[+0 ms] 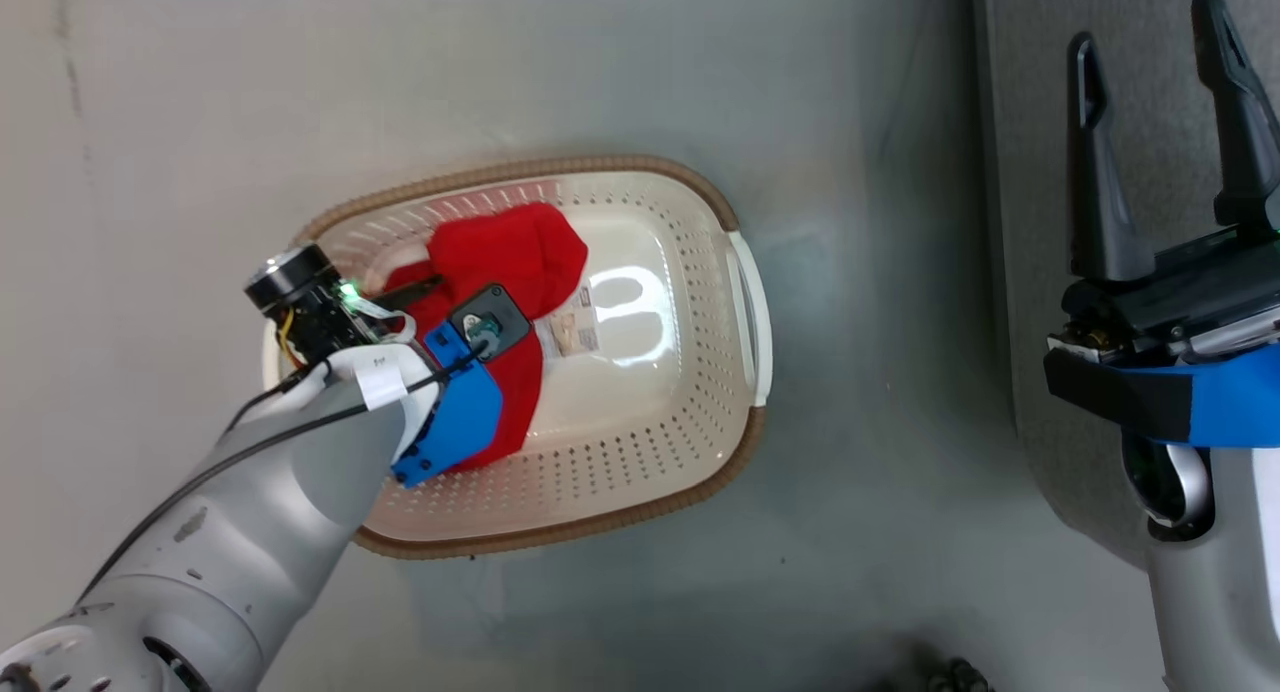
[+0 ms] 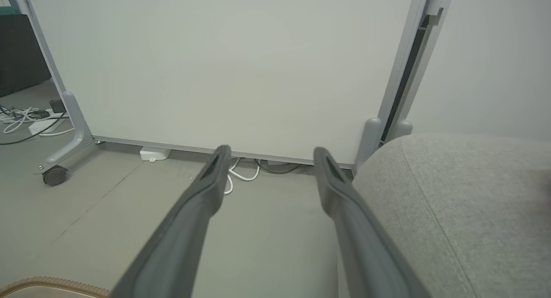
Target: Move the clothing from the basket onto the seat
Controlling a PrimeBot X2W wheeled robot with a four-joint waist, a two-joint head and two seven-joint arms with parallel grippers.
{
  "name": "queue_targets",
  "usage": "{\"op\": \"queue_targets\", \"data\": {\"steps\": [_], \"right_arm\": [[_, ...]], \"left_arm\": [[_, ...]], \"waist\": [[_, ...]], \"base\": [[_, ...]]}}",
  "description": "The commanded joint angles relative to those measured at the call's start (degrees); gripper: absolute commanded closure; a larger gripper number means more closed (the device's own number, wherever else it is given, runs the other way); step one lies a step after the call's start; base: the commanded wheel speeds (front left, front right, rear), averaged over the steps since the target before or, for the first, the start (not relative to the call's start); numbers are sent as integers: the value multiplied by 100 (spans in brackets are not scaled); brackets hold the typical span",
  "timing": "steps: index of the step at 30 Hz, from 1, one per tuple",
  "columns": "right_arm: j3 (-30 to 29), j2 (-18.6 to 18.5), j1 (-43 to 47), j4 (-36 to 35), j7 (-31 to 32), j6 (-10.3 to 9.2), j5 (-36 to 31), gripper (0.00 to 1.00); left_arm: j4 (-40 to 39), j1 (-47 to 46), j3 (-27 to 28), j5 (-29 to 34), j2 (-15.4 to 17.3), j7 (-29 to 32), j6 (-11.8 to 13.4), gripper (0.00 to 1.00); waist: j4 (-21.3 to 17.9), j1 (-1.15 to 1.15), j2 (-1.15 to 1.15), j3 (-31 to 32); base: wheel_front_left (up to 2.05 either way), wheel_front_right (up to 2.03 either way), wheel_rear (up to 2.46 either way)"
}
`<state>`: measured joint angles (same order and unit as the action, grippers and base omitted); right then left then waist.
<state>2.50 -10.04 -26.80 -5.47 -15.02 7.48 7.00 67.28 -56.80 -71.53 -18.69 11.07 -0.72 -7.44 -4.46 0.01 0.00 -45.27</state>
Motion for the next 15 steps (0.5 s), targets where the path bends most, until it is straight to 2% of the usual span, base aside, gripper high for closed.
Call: {"op": "queue_targets", "data": {"steps": [1,8,15], "right_arm": [[-27,44,-115,-74,-23,3,4,0],[-97,128,-165,-223,-23,3,-46,0],[-186,183,-151,-324,-23,3,-87,0]], "left_arm": [[80,-169,-83,-35,88,187,1,0],[265,-364,-182,43,186,847,0,0],[325,-451,-196,81,173,1231,0,0]], "waist": [[-178,-1,0,-333],[-313,-1,0,-734],[-358,-1,0,-1008]], "base": [[0,0,0],[0,0,0],[0,0,0]]}}
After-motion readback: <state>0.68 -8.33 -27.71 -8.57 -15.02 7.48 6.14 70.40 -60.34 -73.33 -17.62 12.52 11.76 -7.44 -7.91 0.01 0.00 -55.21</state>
